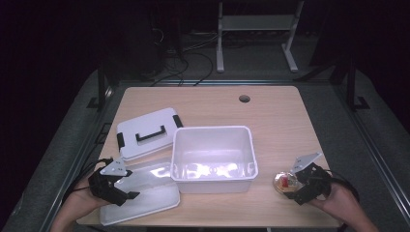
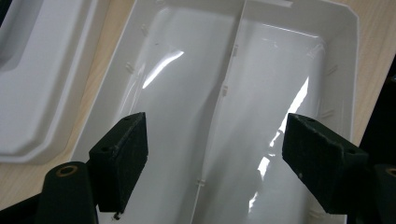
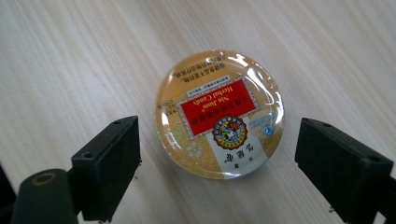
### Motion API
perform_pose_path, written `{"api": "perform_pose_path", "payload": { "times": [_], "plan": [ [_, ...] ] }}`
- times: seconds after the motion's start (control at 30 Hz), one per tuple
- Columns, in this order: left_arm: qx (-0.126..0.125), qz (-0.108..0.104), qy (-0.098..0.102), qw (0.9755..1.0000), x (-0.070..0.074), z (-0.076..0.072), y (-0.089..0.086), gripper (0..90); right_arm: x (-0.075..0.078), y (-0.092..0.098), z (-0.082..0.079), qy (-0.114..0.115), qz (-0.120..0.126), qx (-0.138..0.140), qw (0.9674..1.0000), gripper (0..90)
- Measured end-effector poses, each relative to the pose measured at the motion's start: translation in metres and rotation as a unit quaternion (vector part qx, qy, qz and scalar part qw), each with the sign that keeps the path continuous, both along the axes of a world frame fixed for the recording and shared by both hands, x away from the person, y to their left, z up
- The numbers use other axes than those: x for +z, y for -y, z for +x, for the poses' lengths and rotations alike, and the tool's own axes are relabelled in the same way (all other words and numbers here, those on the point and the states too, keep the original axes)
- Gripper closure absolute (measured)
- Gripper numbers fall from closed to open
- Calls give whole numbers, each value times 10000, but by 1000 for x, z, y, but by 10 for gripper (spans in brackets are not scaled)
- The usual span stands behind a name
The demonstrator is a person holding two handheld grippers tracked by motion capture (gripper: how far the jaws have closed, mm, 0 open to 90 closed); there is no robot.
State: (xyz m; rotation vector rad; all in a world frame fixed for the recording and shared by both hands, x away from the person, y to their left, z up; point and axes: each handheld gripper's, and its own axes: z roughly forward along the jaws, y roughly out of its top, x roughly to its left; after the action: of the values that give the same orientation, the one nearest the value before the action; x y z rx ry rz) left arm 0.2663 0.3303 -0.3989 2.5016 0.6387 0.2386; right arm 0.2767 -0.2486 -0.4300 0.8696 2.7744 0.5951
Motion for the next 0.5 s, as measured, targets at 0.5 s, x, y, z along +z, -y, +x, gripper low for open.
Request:
{"api": "perform_pose_path", "payload": {
  "times": [0.5],
  "plan": [
    [161,-132,113,9997,-2,0,1,184,-15,-12,15,-311,-232,169,9991,190]
  ]
}}
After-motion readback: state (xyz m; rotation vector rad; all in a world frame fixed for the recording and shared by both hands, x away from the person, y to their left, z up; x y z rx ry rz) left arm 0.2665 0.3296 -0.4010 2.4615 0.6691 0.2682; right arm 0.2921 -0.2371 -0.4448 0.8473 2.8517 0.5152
